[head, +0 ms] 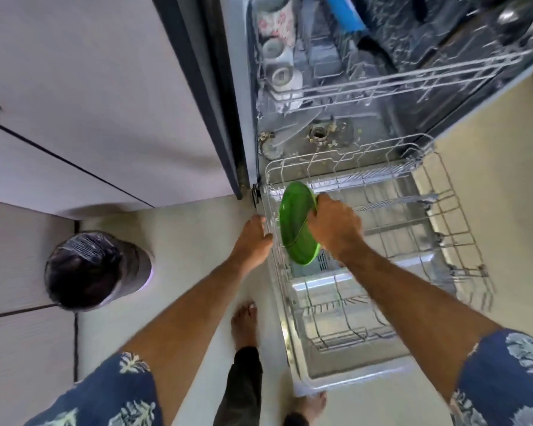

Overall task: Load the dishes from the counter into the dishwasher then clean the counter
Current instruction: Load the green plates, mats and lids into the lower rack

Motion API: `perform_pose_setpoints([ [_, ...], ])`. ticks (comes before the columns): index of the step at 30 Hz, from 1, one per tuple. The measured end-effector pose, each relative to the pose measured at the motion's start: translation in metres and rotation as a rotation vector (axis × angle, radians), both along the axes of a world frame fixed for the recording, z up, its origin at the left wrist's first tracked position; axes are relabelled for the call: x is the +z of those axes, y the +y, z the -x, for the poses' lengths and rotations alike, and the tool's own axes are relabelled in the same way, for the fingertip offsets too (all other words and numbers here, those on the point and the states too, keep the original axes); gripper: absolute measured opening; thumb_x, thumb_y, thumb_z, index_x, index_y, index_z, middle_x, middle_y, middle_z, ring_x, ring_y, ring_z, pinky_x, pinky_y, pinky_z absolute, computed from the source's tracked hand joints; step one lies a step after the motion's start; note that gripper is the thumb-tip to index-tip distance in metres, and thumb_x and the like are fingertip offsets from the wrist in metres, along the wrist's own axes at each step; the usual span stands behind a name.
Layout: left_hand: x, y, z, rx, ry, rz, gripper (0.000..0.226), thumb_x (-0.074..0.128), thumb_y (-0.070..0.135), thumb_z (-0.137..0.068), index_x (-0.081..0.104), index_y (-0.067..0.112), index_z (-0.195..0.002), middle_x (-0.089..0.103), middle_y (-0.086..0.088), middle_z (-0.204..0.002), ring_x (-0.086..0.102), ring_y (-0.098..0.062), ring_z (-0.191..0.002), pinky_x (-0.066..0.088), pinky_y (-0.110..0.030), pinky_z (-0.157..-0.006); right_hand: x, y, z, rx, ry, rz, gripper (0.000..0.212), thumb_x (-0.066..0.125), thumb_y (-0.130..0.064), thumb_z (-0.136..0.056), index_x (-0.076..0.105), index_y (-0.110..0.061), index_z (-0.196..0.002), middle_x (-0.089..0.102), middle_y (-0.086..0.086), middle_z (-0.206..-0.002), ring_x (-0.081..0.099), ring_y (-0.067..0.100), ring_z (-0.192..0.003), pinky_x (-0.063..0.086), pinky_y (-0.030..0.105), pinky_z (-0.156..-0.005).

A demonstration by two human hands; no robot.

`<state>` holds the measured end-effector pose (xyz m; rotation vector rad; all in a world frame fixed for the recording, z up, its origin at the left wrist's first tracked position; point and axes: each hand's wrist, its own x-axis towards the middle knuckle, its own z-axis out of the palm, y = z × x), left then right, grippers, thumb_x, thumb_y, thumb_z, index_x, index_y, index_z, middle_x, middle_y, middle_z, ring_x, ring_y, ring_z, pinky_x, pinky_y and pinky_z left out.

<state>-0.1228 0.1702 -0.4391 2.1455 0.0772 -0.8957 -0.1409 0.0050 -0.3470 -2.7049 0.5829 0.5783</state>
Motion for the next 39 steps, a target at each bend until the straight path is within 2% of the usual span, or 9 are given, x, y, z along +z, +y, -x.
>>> perform_pose_setpoints([
  [5,-0.052,-0.020,0.005,0.047,0.005,0.048,0.076,0.058,0.020,-0.098,0.011,0.014,-0.158,0.020,-0.008,-0.164,0.027,-0.023,-0.148,0.021,-0.030,-0.119,-0.040,-0.013,-0.037,0.191,-0.081,0.069,0.040,0.045,-0.030,-0.101,0.039,-0.007,-0.133,0.064,0.020,-0.107,0.064,0.039,-0.100,0.045,0.039,-0.073],
  [11,-0.083,-0.026,0.030,0.005,-0.057,0.097,0.079,0.054,0.008,-0.099,0.005,0.020,-0.159,0.010,-0.002,-0.166,0.017,-0.019,-0.151,0.009,-0.023,-0.116,-0.058,-0.010,-0.073,0.333,-0.151,0.130,0.058,0.046,-0.023,-0.102,0.021,-0.005,-0.151,0.063,0.023,-0.108,0.063,0.042,-0.101,0.051,0.046,-0.080],
  [14,-0.094,-0.028,0.037,0.036,-0.096,0.135,0.082,0.052,0.005,-0.098,0.004,0.030,-0.159,0.010,0.004,-0.166,0.033,-0.023,-0.146,0.029,-0.042,-0.120,-0.065,-0.002,-0.087,0.389,-0.153,0.180,0.057,0.045,-0.020,-0.102,0.021,-0.001,-0.151,0.061,0.025,-0.117,0.062,0.044,-0.106,0.051,0.048,-0.083],
  [16,-0.098,-0.028,0.041,0.042,-0.123,0.129,0.085,0.051,0.003,-0.097,0.003,0.038,-0.157,0.012,0.007,-0.165,0.052,-0.028,-0.132,0.048,-0.051,-0.103,-0.070,0.004,-0.092,0.438,-0.143,0.256,0.056,0.044,-0.019,-0.102,0.023,0.000,-0.150,0.060,0.026,-0.122,0.060,0.045,-0.109,0.051,0.049,-0.085],
  [23,-0.098,-0.023,0.042,0.029,-0.130,0.091,0.094,0.055,0.001,-0.094,-0.002,0.044,-0.155,0.042,-0.008,-0.154,0.067,-0.013,-0.078,0.060,-0.034,-0.063,-0.083,0.033,-0.095,0.528,-0.125,0.318,0.057,0.053,-0.018,-0.096,0.032,0.000,-0.145,0.066,0.023,-0.111,0.064,0.044,-0.101,0.049,0.043,-0.071],
  [30,-0.096,-0.016,0.042,0.090,-0.103,0.107,0.090,0.063,0.015,-0.095,0.005,0.052,-0.153,0.057,-0.007,-0.140,0.062,-0.018,-0.117,0.057,-0.043,-0.091,-0.099,0.039,-0.093,0.442,-0.145,0.065,0.059,0.039,-0.049,-0.101,0.030,-0.007,-0.141,0.068,0.018,-0.101,0.066,0.040,-0.091,0.043,0.037,-0.069],
  [33,-0.104,-0.013,0.040,0.111,-0.057,0.126,0.084,0.064,0.020,-0.095,0.010,0.046,-0.154,0.057,-0.006,-0.140,0.065,-0.020,-0.113,0.057,-0.042,-0.091,-0.105,0.046,-0.091,0.404,-0.164,0.038,0.062,0.037,-0.052,-0.102,0.027,-0.006,-0.143,0.068,0.019,-0.099,0.066,0.040,-0.091,0.040,0.036,-0.069],
  [36,-0.110,-0.010,0.041,0.122,-0.007,0.148,0.074,0.064,0.027,-0.094,0.022,0.041,-0.154,0.058,-0.002,-0.140,0.070,-0.013,-0.092,0.058,-0.033,-0.083,-0.108,0.049,-0.084,0.407,-0.155,0.017,0.058,0.041,-0.041,-0.102,0.024,-0.006,-0.145,0.059,0.008,-0.076,0.066,0.034,-0.072,0.045,0.034,-0.061],
  [39,-0.114,-0.009,0.043,0.078,-0.027,0.125,0.066,0.061,0.030,-0.095,0.028,0.038,-0.152,0.057,-0.002,-0.141,0.068,-0.016,-0.103,0.055,-0.038,-0.093,-0.102,0.036,-0.092,0.416,-0.113,0.020,0.054,0.042,-0.037,-0.102,0.026,-0.007,-0.145,0.056,0.005,-0.075,0.062,0.027,-0.063,0.050,0.034,-0.053],
])
